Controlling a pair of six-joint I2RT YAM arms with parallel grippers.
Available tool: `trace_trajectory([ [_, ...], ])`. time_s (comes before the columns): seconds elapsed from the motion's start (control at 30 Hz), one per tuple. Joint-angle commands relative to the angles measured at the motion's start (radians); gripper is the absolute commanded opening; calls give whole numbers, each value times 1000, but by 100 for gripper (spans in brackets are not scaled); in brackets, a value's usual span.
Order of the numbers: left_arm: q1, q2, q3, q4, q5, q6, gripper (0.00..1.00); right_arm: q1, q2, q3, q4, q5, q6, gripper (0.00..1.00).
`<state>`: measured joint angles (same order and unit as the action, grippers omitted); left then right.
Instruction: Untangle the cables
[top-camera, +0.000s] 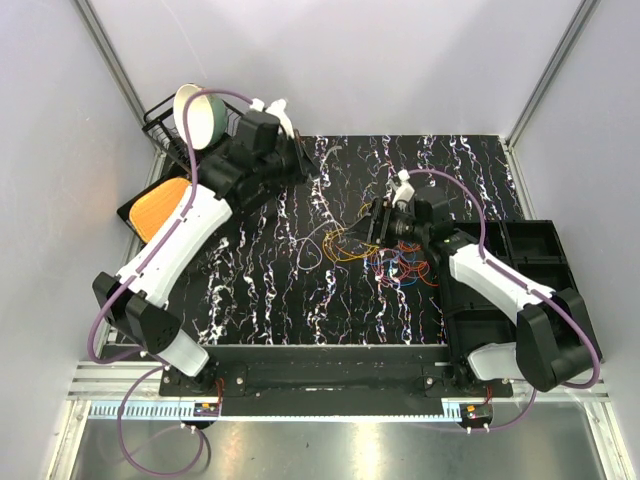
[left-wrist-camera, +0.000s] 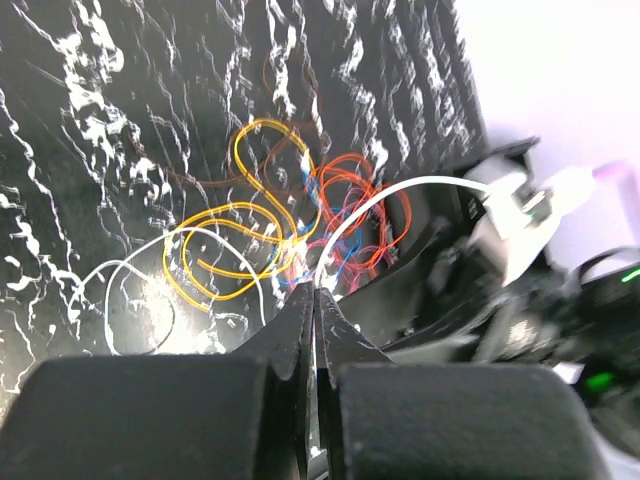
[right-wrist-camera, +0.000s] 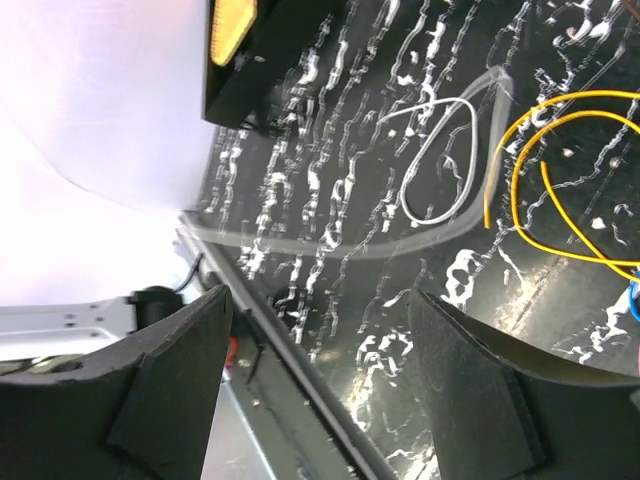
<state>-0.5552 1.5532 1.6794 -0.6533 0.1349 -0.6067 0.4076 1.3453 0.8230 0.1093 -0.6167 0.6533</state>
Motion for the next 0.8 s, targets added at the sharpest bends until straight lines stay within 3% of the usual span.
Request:
trace_trajectory([
  [0.0, 24, 37, 120, -48, 9, -53, 0, 43, -38, -7, 105, 141, -58, 77],
  [0.2, 43, 44, 144, -57, 17, -71, 0, 74, -15, 22, 161, 176, -96, 77],
  [0.77, 72, 68, 177, -77, 66, -100, 0, 163, 94, 162, 112, 215, -238, 76],
])
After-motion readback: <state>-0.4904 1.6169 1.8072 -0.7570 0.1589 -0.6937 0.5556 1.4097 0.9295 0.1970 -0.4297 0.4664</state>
